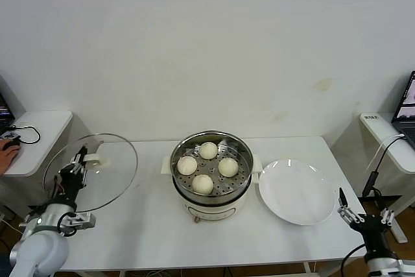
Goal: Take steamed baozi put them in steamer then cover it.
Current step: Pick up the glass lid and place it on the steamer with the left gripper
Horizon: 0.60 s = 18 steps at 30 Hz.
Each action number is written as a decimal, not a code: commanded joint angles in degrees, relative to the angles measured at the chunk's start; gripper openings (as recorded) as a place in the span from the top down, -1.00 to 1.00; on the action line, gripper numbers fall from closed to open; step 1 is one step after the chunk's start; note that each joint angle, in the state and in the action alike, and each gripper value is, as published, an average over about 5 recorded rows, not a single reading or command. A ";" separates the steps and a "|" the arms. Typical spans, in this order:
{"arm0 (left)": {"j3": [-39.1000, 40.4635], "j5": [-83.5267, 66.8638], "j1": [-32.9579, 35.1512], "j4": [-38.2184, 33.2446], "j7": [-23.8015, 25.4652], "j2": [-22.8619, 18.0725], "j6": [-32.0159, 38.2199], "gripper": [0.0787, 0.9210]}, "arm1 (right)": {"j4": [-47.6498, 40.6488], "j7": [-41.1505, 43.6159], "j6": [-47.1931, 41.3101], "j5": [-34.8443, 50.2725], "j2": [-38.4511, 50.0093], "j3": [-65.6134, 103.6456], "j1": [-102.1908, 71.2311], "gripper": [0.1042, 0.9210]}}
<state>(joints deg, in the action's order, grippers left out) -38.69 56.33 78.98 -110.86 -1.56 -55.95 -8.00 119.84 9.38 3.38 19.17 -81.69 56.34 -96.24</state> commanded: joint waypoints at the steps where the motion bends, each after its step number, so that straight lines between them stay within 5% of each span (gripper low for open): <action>1: 17.74 -6.65 -9.60 -6.78 0.71 2.05 -7.70 0.86 | -0.32 0.17 -0.07 -3.67 -0.74 -4.32 0.42 -0.76; 8: 31.98 2.47 -20.74 -2.43 3.37 -3.89 -13.15 0.86 | -0.16 -0.59 -0.79 -6.27 -1.86 -6.40 0.97 -0.76; 18: 37.73 19.05 -25.61 1.08 15.51 -15.74 -21.04 0.86 | -1.14 -1.58 -1.28 -10.81 -2.76 -10.85 2.30 -0.76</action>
<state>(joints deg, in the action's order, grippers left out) -12.66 60.22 61.82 -112.13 3.50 -60.71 -20.77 119.18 8.33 2.37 12.58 -83.93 49.60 -94.77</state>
